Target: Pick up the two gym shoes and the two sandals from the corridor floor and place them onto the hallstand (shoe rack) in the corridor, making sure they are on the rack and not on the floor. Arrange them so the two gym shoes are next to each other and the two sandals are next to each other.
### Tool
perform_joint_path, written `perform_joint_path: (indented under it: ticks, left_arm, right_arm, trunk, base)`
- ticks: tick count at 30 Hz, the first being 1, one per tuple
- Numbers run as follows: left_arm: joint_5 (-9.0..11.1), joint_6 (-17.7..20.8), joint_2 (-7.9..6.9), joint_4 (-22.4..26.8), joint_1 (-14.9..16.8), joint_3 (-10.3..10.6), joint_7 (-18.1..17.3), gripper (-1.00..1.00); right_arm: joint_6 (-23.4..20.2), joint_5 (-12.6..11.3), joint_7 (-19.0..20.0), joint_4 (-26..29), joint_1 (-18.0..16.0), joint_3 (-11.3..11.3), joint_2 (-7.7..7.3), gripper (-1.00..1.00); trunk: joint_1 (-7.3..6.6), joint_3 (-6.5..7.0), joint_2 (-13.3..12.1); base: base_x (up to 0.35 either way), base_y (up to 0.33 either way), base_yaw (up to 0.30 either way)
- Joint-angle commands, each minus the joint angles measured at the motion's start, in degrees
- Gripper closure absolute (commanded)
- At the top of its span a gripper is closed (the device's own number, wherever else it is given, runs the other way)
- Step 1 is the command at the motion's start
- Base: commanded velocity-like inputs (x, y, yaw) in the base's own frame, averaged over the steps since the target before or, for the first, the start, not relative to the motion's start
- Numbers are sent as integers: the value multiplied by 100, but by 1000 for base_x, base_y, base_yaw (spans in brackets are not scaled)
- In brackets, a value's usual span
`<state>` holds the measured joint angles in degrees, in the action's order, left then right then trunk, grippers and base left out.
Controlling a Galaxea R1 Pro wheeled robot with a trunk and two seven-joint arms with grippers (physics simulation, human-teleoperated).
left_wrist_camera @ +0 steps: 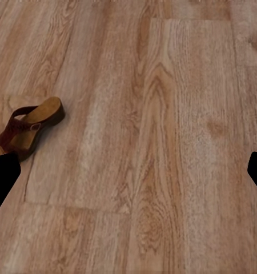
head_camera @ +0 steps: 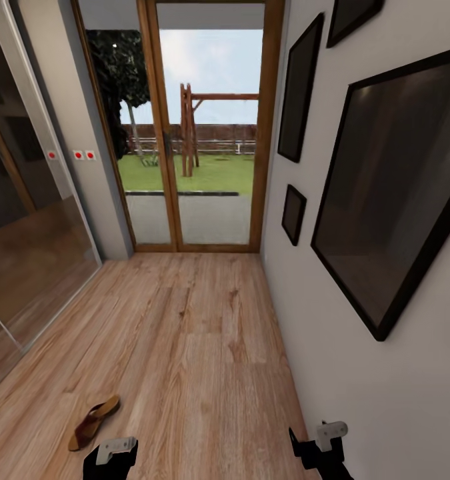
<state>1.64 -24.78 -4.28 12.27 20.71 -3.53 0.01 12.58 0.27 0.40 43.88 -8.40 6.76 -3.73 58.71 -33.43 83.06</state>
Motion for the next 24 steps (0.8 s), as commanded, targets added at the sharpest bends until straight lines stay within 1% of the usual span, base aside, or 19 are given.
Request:
perform_joint_path:
  ticks: [1, 6, 20, 24]
  left_arm:
    - [16, -18, 3, -5, 4, -12, -6, -100]
    - [15, -18, 5, -5, 4, -16, -3, -100]
    - [12, -18, 5, -5, 4, -12, -4, -100]
    - [17, -21, 2, -5, 4, -22, 2, -100]
  right_arm:
    - [16, 2, 4, -3, -3, 10, -4, -100]
    - [16, 1, 4, -3, -3, 10, 0, -100]
    - [16, 1, 4, -3, -3, 10, -1, -100]
    - [16, 3, 4, -3, -3, 10, -4, -100]
  trunk:
    - [1, -5, 2]
    - [1, -5, 2]
    - [1, -5, 2]
    - [1, -5, 2]
  base:
    - [225, 0, 0]
    - [246, 0, 0]
    - [36, 0, 0]
    - [166, 0, 0]
